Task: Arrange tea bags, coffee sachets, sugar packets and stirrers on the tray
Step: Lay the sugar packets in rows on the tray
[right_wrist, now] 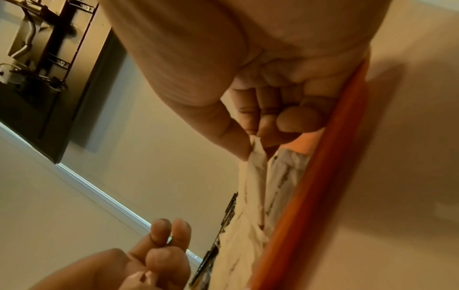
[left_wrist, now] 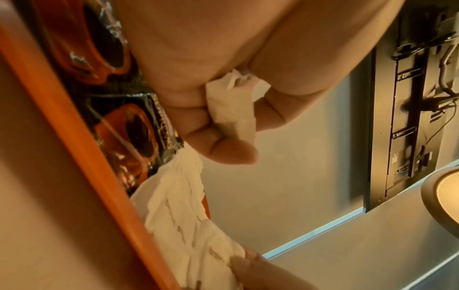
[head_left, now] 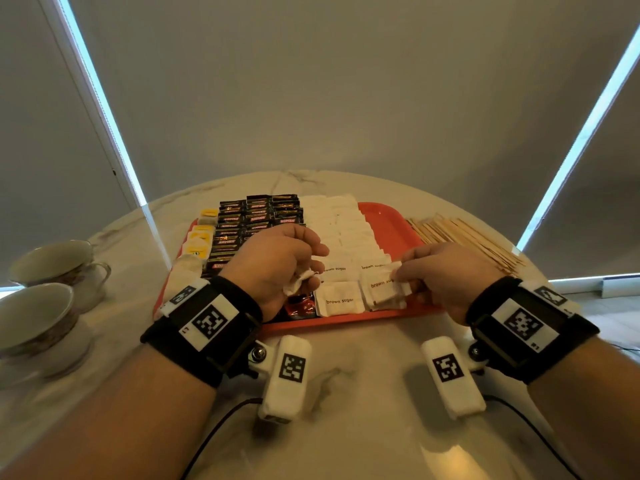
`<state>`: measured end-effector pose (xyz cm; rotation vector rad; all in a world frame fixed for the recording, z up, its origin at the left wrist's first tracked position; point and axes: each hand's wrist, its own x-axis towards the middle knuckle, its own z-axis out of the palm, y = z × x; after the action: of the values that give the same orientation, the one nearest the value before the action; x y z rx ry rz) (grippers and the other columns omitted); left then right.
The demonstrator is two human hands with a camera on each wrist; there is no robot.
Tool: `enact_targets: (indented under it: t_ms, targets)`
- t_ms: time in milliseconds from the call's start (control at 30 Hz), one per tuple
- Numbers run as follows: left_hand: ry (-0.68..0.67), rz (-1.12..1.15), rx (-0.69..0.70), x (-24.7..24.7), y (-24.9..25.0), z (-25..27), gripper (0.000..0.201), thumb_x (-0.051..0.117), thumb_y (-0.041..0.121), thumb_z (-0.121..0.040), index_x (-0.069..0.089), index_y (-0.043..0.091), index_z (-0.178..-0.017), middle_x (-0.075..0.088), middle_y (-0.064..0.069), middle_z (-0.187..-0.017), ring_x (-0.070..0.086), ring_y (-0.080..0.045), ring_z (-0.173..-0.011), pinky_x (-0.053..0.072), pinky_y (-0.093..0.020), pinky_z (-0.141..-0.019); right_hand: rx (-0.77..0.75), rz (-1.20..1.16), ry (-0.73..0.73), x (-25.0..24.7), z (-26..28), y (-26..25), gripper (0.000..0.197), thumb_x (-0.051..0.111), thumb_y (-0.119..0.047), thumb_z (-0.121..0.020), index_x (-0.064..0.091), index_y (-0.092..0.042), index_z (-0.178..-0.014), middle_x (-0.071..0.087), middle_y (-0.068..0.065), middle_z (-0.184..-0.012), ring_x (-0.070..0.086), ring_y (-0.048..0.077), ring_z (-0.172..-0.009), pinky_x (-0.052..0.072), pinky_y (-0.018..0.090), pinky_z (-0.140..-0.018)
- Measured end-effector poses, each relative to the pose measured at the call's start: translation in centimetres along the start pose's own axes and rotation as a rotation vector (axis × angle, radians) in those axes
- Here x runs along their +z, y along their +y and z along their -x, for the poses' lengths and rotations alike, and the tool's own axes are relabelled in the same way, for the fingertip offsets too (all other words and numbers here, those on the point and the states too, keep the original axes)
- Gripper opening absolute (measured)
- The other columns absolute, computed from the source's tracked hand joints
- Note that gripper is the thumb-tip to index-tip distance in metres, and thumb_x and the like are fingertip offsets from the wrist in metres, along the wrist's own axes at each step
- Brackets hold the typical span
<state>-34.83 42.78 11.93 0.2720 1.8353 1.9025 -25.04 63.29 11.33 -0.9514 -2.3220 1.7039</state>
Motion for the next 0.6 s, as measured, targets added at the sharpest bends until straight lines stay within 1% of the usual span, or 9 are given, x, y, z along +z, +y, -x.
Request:
enact_targets:
  t_ms: [100, 167, 267, 333, 400, 433, 500, 567, 600]
  targets:
    - [-0.003, -0.002, -0.018, 0.2, -0.1, 0.1, 0.036, 0.037, -0.017, -0.086, 0.064, 0.006, -0.094, 0.069, -0.010, -0.097, 0.057, -0.020, -0.075, 0.049, -0.028, -0.047, -0.007, 0.113, -0.011, 0.2, -0.1, 0.0, 0.005, 0.078, -0.009, -0.084, 0.075, -0.008, -0.088, 0.066, 0.005, -0.069, 0.057, 0.015, -0.059, 0.051, 0.025, -0.055]
    - [0.001, -0.007, -0.021, 0.3, -0.2, 0.2, 0.038, 0.035, -0.018, -0.085, 0.064, 0.004, -0.095, 0.069, -0.011, -0.097, 0.057, -0.021, -0.075, 0.049, -0.029, -0.048, -0.010, 0.190, -0.009, 0.2, -0.2, -0.1, 0.007, 0.081, -0.012, -0.083, 0.076, -0.011, -0.087, 0.069, 0.006, -0.070, 0.059, 0.013, -0.058, 0.050, 0.024, -0.053]
    - [0.003, -0.015, -0.012, 0.6, -0.2, 0.2, 0.042, 0.031, -0.024, -0.083, 0.063, 0.005, -0.089, 0.068, -0.014, -0.102, 0.059, -0.023, -0.080, 0.051, -0.029, -0.050, -0.015, 0.236, -0.012, 0.3, -0.1, -0.1, 0.012, 0.085, -0.015, -0.080, 0.078, -0.014, -0.089, 0.075, 0.007, -0.083, 0.062, 0.014, -0.066, 0.054, 0.025, -0.059]
    - [-0.002, -0.015, -0.007, 0.6, -0.3, 0.2, 0.047, 0.030, -0.028, -0.081, 0.061, 0.007, -0.085, 0.066, -0.016, -0.107, 0.061, -0.024, -0.083, 0.053, -0.029, -0.051, -0.045, 0.225, 0.017, 0.3, -0.1, -0.1, 0.015, 0.086, -0.016, -0.078, 0.078, -0.019, -0.089, 0.075, 0.005, -0.089, 0.063, 0.016, -0.072, 0.058, 0.031, -0.068]
    - [-0.016, -0.007, 0.002, 0.6, -0.3, 0.3, 0.051, 0.030, -0.032, -0.080, 0.061, 0.008, -0.085, 0.066, -0.015, -0.109, 0.063, -0.024, -0.084, 0.056, -0.030, -0.054, -0.112, 0.163, 0.091, 0.5, 0.1, -0.2, 0.014, 0.085, -0.016, -0.079, 0.076, -0.023, -0.088, 0.074, 0.002, -0.090, 0.064, 0.018, -0.076, 0.059, 0.038, -0.075]
    - [-0.026, -0.003, 0.007, 0.7, -0.3, 0.4, 0.051, 0.030, -0.033, -0.080, 0.061, 0.008, -0.086, 0.066, -0.015, -0.110, 0.065, -0.023, -0.084, 0.058, -0.031, -0.056, -0.158, 0.136, 0.132, 0.5, 0.2, -0.3, 0.012, 0.083, -0.018, -0.081, 0.076, -0.024, -0.087, 0.074, 0.000, -0.089, 0.065, 0.017, -0.077, 0.059, 0.040, -0.076]
    - [-0.040, -0.001, 0.018, 0.7, -0.3, 0.5, 0.051, 0.031, -0.034, -0.081, 0.061, 0.007, -0.089, 0.066, -0.015, -0.110, 0.068, -0.023, -0.087, 0.062, -0.034, -0.061, -0.251, 0.122, 0.161, 1.0, 0.7, -0.7, 0.005, 0.078, -0.021, -0.085, 0.076, -0.025, -0.085, 0.073, -0.006, -0.083, 0.066, 0.013, -0.075, 0.058, 0.036, -0.072]
    - [-0.046, -0.004, 0.024, 0.7, -0.3, 0.6, 0.051, 0.032, -0.034, -0.082, 0.061, 0.006, -0.091, 0.066, -0.014, -0.110, 0.070, -0.024, -0.089, 0.066, -0.039, -0.067, -0.287, 0.131, 0.100, 1.6, 1.1, -1.1, 0.005, 0.074, -0.019, -0.089, 0.076, -0.022, -0.085, 0.074, -0.006, -0.078, 0.068, 0.010, -0.070, 0.059, 0.033, -0.070]
    - [-0.049, -0.004, 0.023, 0.7, -0.2, 0.7, 0.050, 0.032, -0.034, -0.082, 0.061, 0.006, -0.091, 0.066, -0.014, -0.111, 0.071, -0.024, -0.090, 0.067, -0.041, -0.071, -0.267, 0.133, 0.041, 2.0, 1.2, -1.2, 0.006, 0.072, -0.018, -0.090, 0.076, -0.019, -0.086, 0.075, -0.003, -0.077, 0.069, 0.011, -0.069, 0.061, 0.034, -0.071]
